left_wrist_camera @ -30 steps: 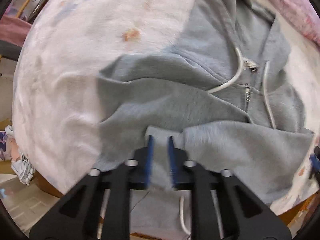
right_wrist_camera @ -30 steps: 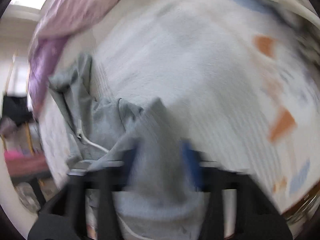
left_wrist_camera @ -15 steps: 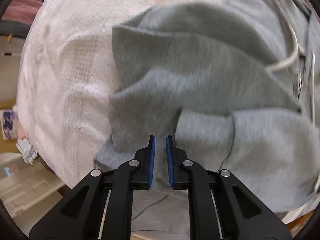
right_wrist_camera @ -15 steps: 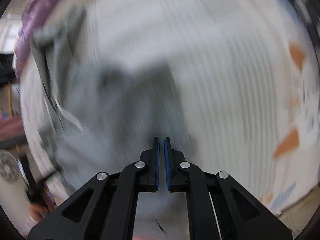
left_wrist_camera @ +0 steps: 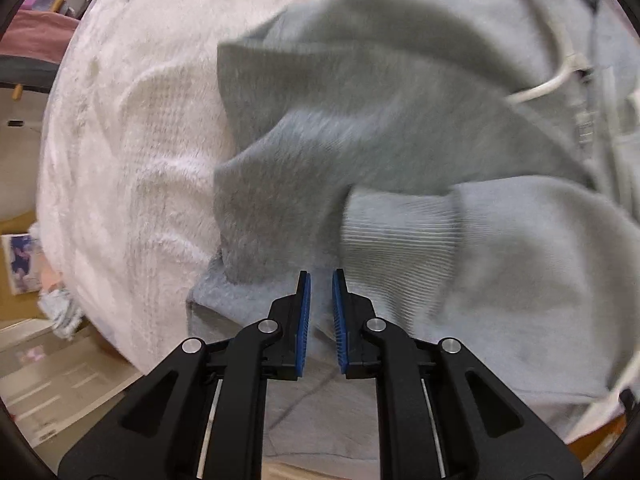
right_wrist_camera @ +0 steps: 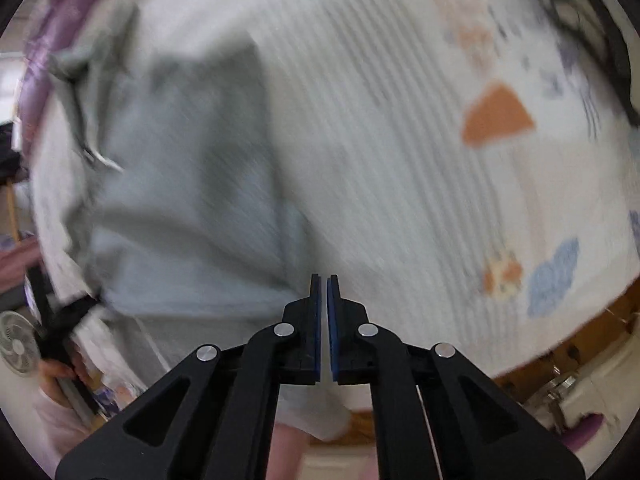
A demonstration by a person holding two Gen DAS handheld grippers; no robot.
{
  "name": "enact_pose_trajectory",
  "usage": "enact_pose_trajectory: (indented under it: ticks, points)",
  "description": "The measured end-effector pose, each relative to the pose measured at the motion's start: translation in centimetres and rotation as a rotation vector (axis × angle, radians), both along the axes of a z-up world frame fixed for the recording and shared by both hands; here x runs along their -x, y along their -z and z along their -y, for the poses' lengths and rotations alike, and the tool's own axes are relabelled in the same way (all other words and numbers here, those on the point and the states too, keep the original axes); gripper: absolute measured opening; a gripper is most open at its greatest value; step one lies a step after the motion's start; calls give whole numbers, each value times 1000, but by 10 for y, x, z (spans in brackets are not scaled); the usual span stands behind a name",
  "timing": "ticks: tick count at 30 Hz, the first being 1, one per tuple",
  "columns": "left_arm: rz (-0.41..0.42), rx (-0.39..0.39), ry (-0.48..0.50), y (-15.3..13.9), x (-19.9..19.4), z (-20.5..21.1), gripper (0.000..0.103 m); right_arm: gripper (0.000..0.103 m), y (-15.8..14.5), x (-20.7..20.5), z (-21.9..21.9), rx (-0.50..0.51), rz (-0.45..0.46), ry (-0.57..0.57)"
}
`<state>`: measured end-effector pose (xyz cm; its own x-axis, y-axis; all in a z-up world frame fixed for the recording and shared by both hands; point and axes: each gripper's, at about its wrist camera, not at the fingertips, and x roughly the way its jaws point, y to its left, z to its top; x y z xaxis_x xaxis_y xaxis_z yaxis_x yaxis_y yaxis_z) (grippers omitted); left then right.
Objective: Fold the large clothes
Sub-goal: 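Grasp the hoodie hem with the left tool while the right tool grasps the hem beside it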
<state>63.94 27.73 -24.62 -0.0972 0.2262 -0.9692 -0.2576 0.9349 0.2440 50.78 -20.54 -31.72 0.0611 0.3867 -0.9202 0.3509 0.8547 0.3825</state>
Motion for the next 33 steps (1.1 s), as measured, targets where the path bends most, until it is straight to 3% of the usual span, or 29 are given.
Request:
enact_pose_trajectory:
  ticks: [3,6,8,10,12,14,15,16,17,18,20,26,33]
  points:
    - [-5,21,25,5,-1,6,11,6,7,-31,-26,-9,3,-49]
    - [-49,-51,29,28,-3,7,11,3,43,-54,-55,88,-69,-125]
    - [-30,-58,35,18,-11,14,12,2,52,-63,-64,138,-80,-143]
    - [5,-25,48,4,-14,17,12,5,41,-64,-65,147,-93,-132]
    - [32,1,52,-12,-19,19,26,6,22,-62,-62,129,-53,-118]
    - [68,13,67,-28,-20,17,57,10,0,-60,-61,84,-17,-99]
    - [92,7,79,-39,-25,21,61,30,-12,-61,-61,51,-8,-86]
    - [101,1,84,-45,-21,17,74,51,-22,-63,-60,29,-12,-69]
    - [112,-5,89,-52,-27,17,82,89,-31,-65,-59,27,-10,-52]
    - [135,-13,93,-63,-32,19,83,93,-46,-68,-58,38,33,-21]
    - [168,6,98,-78,-39,16,84,93,-69,-78,-65,48,116,-15]
    - [238,61,101,-108,-58,0,88,94,-105,-148,-102,39,189,-77]
    - [330,127,159,-134,-166,-6,89,94,-127,-246,-133,48,261,-147]
